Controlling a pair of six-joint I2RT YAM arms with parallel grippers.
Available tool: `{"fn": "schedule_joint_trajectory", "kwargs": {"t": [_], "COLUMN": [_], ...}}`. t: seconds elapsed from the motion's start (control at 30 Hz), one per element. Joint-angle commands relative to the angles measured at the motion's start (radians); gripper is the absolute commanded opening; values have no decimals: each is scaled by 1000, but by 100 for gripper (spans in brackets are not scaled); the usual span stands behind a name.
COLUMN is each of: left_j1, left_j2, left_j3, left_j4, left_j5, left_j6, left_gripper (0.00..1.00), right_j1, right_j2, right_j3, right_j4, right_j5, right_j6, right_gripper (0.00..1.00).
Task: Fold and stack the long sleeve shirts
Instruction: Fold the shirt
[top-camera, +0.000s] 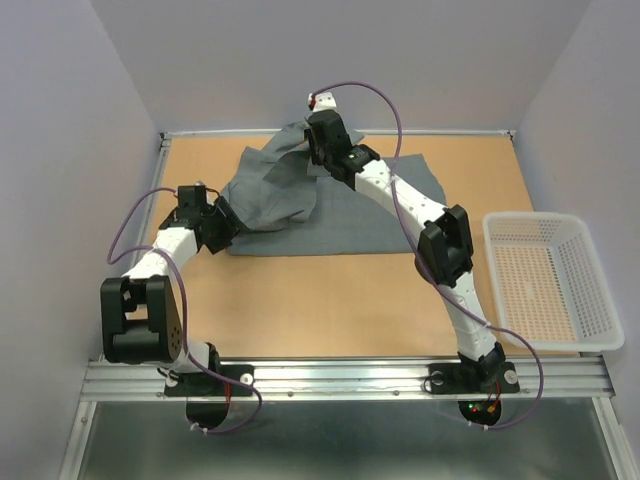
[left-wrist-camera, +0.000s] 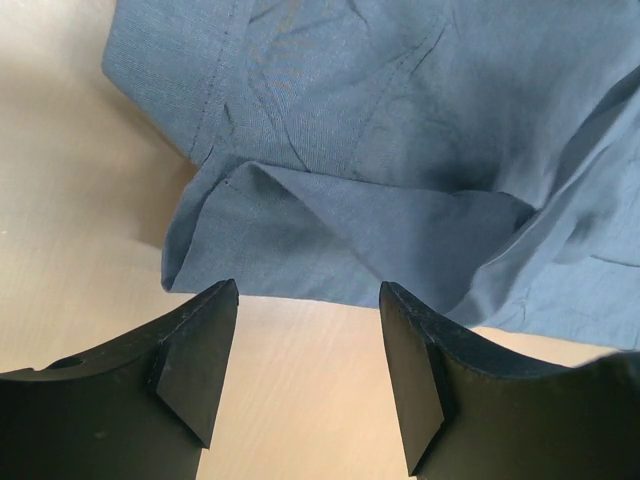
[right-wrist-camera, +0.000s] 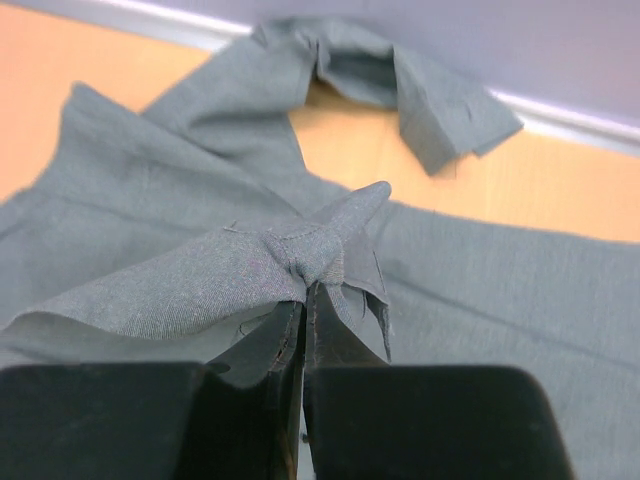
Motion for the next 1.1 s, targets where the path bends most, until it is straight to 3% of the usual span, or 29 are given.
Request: {"fn": "schedule_joint_trajectory", "kwargs": {"t": [0.0,0.27,0.57,1.07], "left_j1": [-6,-15,-46,-45], "left_j2": [31,128,191,255], "left_j3": [37,91,66,-49], "left_j4": [38,64,101,180], "left_j5": [48,82,66,63], "left_j6": [-25,-74,-109,-161], "left_gripper": [69,69,68,68], "right_j1": [-7,-7,-4,-4], "right_j2": [7,-4,-155,-445], "right_j3": [93,21,-254,-684], "right_j4": [173,274,300,320], "right_j5": [19,-43,-146,-2], "right_j6": [-68,-255,-509,-779], "right_gripper": [3,3,11,14]}}
